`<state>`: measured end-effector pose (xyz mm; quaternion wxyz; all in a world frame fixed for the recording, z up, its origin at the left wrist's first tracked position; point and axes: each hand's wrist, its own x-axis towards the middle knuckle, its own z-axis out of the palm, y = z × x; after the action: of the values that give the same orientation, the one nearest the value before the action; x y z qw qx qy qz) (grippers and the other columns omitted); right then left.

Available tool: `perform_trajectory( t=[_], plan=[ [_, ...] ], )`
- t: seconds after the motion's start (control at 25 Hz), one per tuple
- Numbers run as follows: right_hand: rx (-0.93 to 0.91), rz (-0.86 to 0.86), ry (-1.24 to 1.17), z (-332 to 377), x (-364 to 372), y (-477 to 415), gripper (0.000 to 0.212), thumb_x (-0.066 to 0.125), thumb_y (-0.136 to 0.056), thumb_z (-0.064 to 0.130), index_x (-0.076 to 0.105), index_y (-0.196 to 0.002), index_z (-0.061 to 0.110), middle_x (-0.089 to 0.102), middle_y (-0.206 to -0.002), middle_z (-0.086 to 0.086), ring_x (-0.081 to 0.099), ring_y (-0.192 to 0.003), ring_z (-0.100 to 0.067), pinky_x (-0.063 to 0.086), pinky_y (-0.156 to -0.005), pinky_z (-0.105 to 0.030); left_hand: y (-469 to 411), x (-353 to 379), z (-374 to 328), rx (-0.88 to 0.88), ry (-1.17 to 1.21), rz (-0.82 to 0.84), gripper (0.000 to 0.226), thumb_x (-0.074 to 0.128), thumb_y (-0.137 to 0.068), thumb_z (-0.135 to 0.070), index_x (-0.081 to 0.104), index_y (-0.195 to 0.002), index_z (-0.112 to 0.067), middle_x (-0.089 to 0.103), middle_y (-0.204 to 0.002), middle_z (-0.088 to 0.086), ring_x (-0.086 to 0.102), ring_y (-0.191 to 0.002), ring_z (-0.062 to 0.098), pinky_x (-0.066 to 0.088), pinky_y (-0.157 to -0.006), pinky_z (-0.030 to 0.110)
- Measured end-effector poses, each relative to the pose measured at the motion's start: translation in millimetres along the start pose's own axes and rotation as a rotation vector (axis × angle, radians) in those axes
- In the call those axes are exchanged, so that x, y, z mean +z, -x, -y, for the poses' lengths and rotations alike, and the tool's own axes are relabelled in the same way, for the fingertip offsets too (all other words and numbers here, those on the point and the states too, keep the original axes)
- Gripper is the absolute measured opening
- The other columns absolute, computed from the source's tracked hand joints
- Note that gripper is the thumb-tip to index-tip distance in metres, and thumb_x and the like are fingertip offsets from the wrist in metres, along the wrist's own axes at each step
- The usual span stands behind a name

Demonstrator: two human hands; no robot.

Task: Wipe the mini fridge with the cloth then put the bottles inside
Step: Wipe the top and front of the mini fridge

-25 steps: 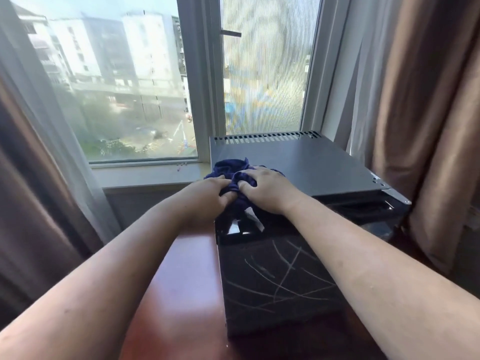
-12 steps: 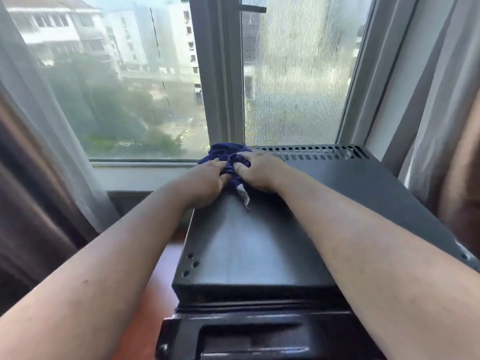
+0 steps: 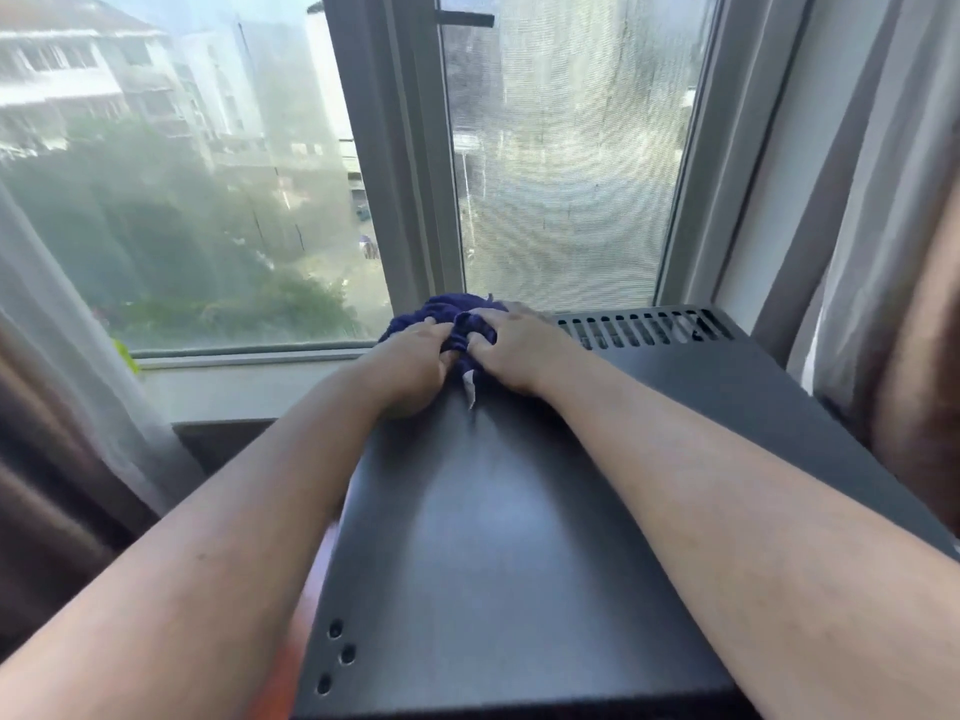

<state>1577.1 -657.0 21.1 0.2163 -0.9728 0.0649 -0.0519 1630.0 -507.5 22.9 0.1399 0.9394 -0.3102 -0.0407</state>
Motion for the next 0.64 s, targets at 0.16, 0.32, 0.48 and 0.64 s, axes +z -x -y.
perform_trajectory(
  t=[0.16,0.32,0.48,0.64],
  plan=[
    [0.058,-0.037,0.033,6.8,6.8,18.0,0.049,0.041,-0.103,0.041,0.049,-0.15,0.028,0.047,-0.152,-0.009,0.04,-0.144,-0.03,0.029,-0.12,-0.038,18.4,-3.2,0.2,0.059,-0.038,0.043,0.05,0.04,-0.108,-0.025,0.033,-0.156,-0.012,0.029,-0.165,0.014,0.024,-0.154,0.024,0.017,-0.124,0.032],
    [0.091,-0.037,0.082,15.5,10.2,52.7,0.052,0.041,-0.102,0.045,0.047,-0.151,0.03,0.043,-0.158,-0.009,0.037,-0.148,-0.03,0.025,-0.124,-0.038,58.5,-2.7,-6.8,0.117,-0.044,0.033,0.052,0.04,-0.108,-0.025,0.031,-0.157,-0.011,0.029,-0.165,0.014,0.023,-0.154,0.025,0.016,-0.123,0.031],
    [0.109,0.0,0.126,23.7,4.1,107.8,0.055,0.039,-0.103,0.05,0.038,-0.156,0.034,0.028,-0.168,-0.009,0.024,-0.156,-0.028,0.017,-0.128,-0.039,115.3,-0.1,-23.1,0.131,-0.029,0.036,0.055,0.039,-0.108,-0.029,0.027,-0.159,-0.014,0.023,-0.168,0.01,0.018,-0.156,0.025,0.013,-0.122,0.03],
    [0.106,0.028,0.13,26.4,1.7,168.0,0.058,0.035,-0.103,0.053,0.03,-0.159,0.036,0.018,-0.172,-0.007,0.013,-0.159,-0.027,0.01,-0.13,-0.043,170.0,10.3,-40.9,0.095,-0.014,0.068,0.059,0.038,-0.107,-0.037,0.02,-0.161,-0.021,0.015,-0.17,0.005,0.013,-0.157,0.025,0.011,-0.128,0.04]
  ],
)
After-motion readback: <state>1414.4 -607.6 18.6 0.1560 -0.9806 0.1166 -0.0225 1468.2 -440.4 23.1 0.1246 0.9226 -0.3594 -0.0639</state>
